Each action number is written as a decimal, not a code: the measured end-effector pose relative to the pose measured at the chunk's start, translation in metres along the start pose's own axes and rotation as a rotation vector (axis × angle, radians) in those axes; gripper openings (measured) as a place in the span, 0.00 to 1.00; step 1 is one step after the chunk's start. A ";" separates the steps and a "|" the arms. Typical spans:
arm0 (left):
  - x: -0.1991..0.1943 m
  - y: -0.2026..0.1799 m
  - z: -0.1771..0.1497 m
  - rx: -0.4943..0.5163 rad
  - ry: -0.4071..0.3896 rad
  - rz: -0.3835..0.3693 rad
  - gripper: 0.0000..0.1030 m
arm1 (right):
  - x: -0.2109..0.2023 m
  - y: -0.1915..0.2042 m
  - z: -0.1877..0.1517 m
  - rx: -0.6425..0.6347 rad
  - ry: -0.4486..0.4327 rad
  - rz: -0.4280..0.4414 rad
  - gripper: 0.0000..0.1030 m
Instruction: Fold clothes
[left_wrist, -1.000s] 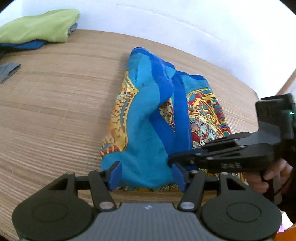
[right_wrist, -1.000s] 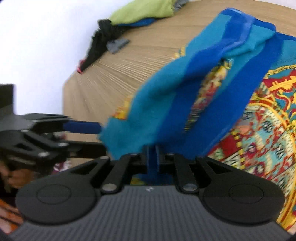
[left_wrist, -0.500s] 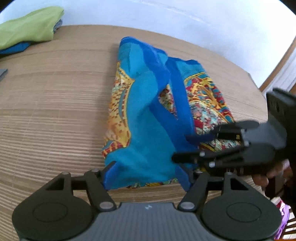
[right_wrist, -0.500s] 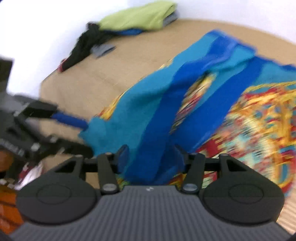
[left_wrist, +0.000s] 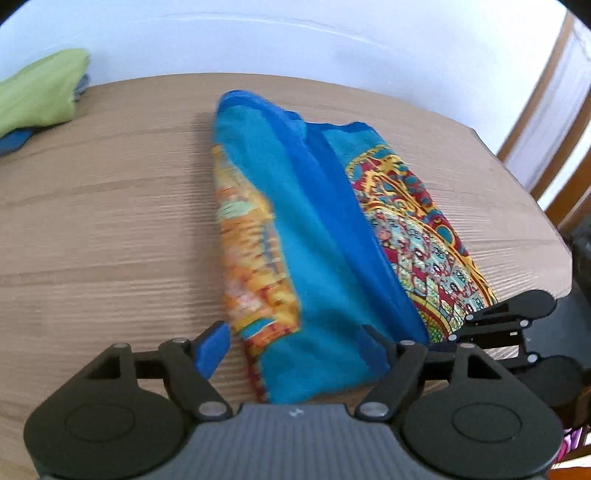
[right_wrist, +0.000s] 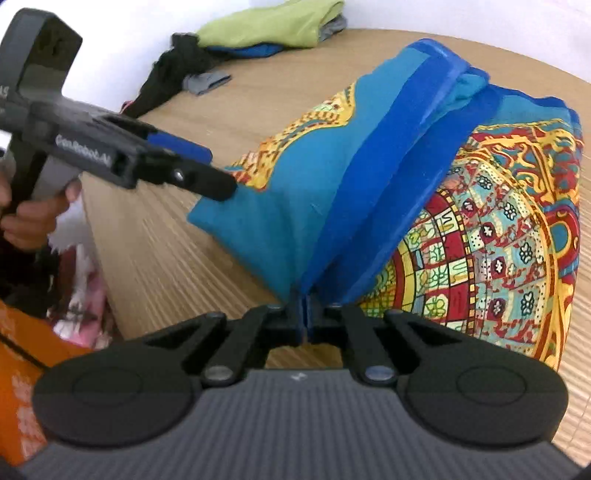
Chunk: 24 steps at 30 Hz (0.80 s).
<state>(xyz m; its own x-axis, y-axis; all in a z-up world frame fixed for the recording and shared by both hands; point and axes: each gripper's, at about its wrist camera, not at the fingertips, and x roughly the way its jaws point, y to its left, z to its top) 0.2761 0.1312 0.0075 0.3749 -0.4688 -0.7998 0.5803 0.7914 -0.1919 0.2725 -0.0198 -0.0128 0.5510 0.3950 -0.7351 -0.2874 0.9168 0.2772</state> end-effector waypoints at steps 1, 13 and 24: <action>0.006 -0.001 0.003 0.001 0.001 -0.012 0.77 | -0.002 -0.001 0.003 0.013 0.002 0.001 0.09; 0.060 -0.020 0.013 0.055 0.069 -0.009 0.88 | 0.075 -0.151 0.151 0.337 -0.082 -0.085 0.53; 0.063 -0.025 0.011 0.042 0.084 0.010 0.91 | 0.127 -0.192 0.226 0.323 -0.194 -0.192 0.04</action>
<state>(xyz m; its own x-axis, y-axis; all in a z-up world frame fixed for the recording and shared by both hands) 0.2928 0.0781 -0.0319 0.3198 -0.4250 -0.8468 0.6074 0.7779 -0.1611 0.5743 -0.1324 -0.0199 0.7167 0.1910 -0.6708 0.0777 0.9339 0.3490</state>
